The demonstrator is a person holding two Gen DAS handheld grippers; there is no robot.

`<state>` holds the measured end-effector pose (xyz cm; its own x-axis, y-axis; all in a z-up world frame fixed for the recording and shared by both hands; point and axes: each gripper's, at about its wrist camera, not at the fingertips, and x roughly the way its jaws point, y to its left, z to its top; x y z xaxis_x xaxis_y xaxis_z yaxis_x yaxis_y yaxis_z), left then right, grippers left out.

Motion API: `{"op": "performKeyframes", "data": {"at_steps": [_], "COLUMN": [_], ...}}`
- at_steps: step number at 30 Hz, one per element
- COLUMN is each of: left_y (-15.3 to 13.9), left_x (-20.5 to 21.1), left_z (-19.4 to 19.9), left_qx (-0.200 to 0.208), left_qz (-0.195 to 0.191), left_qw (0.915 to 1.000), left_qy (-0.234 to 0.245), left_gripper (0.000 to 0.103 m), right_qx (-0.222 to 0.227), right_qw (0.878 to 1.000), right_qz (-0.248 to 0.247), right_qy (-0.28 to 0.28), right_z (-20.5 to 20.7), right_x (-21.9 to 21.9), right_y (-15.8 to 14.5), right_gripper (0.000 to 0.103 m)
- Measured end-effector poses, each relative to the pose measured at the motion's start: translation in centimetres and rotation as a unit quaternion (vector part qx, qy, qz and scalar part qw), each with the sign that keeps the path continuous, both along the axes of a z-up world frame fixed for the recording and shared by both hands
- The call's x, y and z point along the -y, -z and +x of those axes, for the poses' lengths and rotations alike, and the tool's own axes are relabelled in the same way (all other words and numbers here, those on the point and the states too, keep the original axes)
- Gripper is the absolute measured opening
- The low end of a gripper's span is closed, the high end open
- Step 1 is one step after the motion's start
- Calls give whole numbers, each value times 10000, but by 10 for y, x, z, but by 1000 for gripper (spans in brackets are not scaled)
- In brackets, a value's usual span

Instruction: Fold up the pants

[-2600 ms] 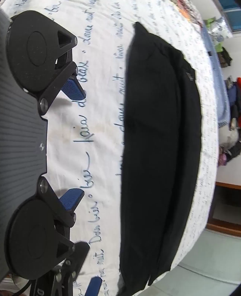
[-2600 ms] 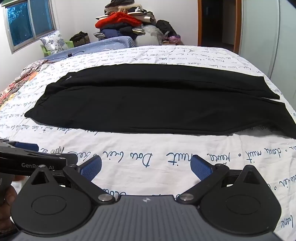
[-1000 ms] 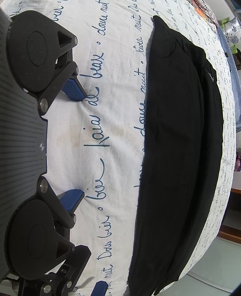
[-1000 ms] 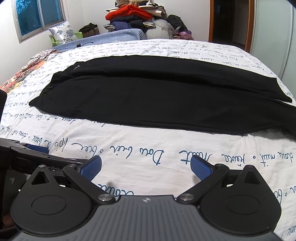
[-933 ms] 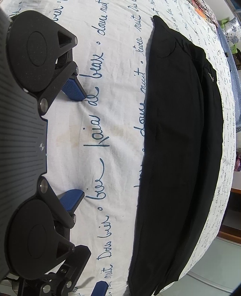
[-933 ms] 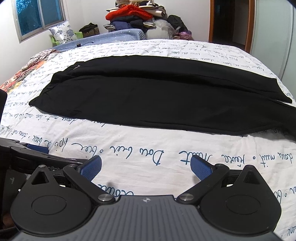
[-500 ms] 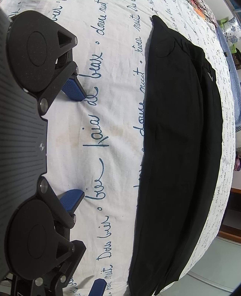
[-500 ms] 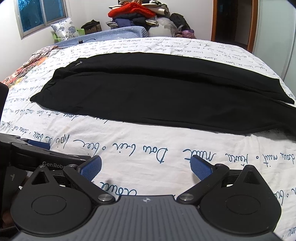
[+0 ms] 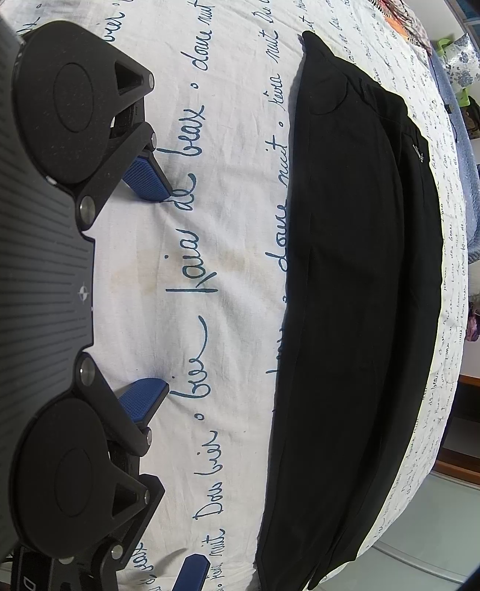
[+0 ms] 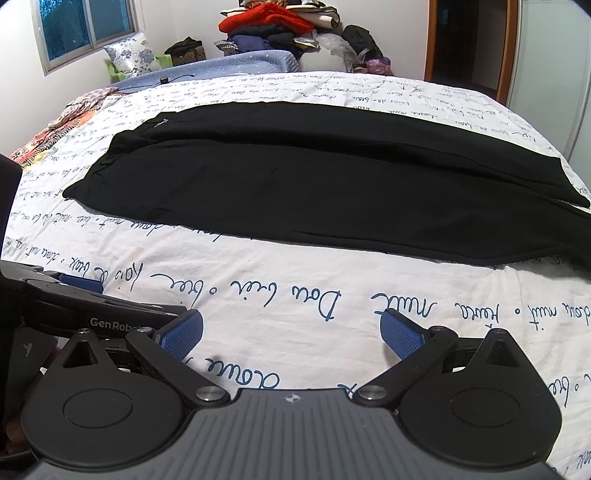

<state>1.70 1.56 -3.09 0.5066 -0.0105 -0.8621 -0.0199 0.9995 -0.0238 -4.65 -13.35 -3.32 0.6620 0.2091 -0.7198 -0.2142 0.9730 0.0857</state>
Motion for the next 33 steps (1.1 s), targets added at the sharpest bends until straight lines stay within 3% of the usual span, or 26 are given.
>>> {"op": "performKeyframes", "data": {"at_steps": [7, 12, 19, 21, 23, 25, 26, 28, 31, 33], "left_y": [-3, -24, -76, -82, -84, -78, -69, -50, -17, 0], "left_x": [-5, -34, -121, -156, -202, -248, -273, -308, -341, -346], "left_z": [-2, 5, 76, 107, 145, 184, 208, 246, 289, 311], "left_qx": [78, 382, 1356, 1554, 1683, 1662, 1562, 1323, 1094, 904], "left_qz": [-135, -394, 148, 65, -447, -1376, -1973, -2638, -2997, -3234], "left_qw": [9998, 9979, 9892, 9854, 9807, 9724, 9638, 9486, 9348, 9294], "left_qy": [-106, -349, -536, -687, -890, -885, -879, -1145, -1562, -1534], "left_gripper": [103, 93, 98, 98, 98, 98, 97, 96, 95, 95], "right_qx": [-17, 198, 167, 180, 223, 239, 242, 210, 184, 190], "right_qw": [10000, 9997, 9997, 9997, 9995, 9993, 9993, 9993, 9992, 9990], "right_qz": [-34, -104, -65, -125, -223, -272, -281, -306, -348, -393], "right_qy": [-40, 79, 192, 131, 91, 54, 52, 54, 75, 79], "right_z": [1, 6, 29, 35, 42, 50, 53, 62, 73, 80], "right_x": [-1, 4, 8, 5, 0, -3, -5, -8, -13, -16], "right_y": [0, -5, -5, -5, -6, -6, -6, -5, -4, -4], "right_gripper": [103, 103, 103, 103, 103, 103, 103, 103, 103, 103]}}
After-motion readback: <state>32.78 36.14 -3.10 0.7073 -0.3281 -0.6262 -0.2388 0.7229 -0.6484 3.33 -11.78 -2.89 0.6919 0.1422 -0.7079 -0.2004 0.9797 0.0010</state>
